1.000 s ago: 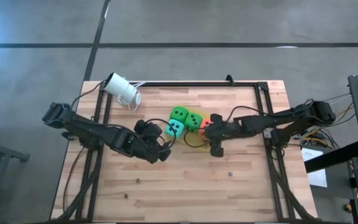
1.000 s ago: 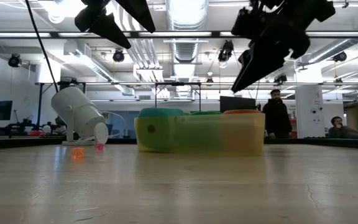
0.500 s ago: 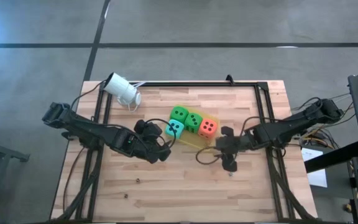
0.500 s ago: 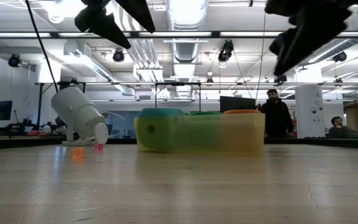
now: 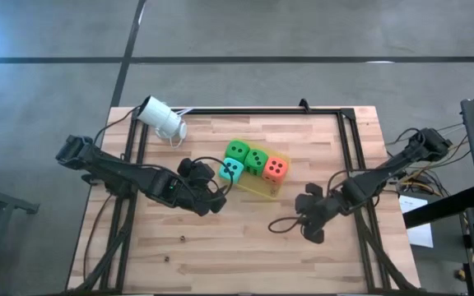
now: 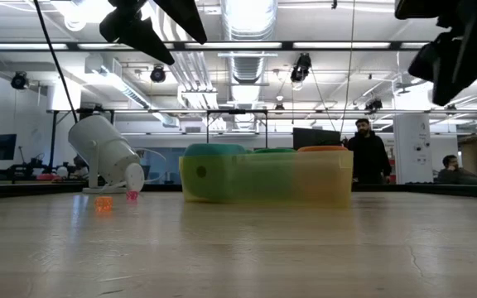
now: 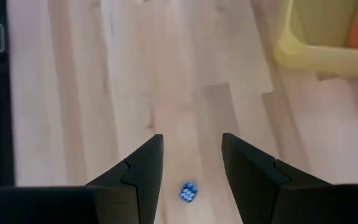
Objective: Pick & Place Dice
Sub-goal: Put the small blue dice into the yellow bin
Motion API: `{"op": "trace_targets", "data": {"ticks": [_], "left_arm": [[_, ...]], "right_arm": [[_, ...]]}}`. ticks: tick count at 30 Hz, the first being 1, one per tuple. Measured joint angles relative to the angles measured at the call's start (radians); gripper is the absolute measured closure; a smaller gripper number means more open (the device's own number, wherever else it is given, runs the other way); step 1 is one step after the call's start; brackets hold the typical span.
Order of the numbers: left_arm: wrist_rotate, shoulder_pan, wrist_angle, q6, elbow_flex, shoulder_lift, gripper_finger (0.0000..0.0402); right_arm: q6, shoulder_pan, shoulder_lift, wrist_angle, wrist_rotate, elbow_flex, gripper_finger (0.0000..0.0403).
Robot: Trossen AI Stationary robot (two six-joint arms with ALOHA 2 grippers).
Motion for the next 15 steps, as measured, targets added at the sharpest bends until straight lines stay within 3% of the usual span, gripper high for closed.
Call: {"op": "trace_targets", "data": {"ticks": [6, 15], "left_arm": [[0.0, 0.0, 0.0, 0.0, 0.0, 0.0, 0.0002], [0.0, 0.0, 0.0, 0.0, 0.0, 0.0, 0.0002]], "right_arm": [[0.052, 0.033, 0.0, 0.002, 0.002, 0.0, 0.0248], [-0.159, 0.104, -0.007, 0.005, 0.002, 0.0, 0.0255]]}}
